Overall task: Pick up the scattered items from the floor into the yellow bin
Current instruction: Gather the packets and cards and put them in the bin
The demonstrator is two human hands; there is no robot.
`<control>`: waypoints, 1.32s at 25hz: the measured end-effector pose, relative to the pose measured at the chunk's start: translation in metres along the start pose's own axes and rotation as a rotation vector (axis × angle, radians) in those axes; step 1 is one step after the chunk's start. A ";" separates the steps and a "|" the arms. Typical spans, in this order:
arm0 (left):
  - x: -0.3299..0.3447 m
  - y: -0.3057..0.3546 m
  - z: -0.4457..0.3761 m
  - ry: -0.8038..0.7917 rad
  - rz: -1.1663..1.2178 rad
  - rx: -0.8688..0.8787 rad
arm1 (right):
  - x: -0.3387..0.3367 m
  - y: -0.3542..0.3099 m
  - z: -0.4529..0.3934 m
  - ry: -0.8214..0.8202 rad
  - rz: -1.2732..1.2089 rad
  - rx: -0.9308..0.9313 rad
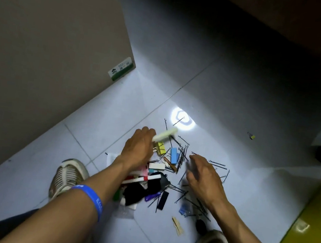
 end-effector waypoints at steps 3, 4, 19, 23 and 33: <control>-0.034 -0.017 0.012 0.214 0.120 -0.181 | 0.017 -0.031 0.011 0.015 0.084 -0.130; -0.041 -0.027 0.021 0.241 0.165 -0.268 | 0.032 -0.047 0.017 -0.027 0.146 -0.233; 0.018 -0.056 0.069 -0.181 -0.022 -0.188 | 0.074 -0.073 0.023 -0.119 0.462 -0.283; -0.010 -0.069 0.064 0.104 0.101 -0.377 | 0.026 -0.042 0.017 0.015 0.220 -0.062; 0.005 -0.080 0.051 0.050 -0.023 -0.383 | 0.045 -0.070 -0.051 0.067 0.295 0.051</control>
Point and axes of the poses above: each hand's wrist, its own z-axis away from the middle knuckle, its own x-axis out of the palm, y = z × x, the point moved 10 cm from there along -z, towards the middle knuckle, and after that the axes turned 12 degrees about x, right-handed, at the moved point
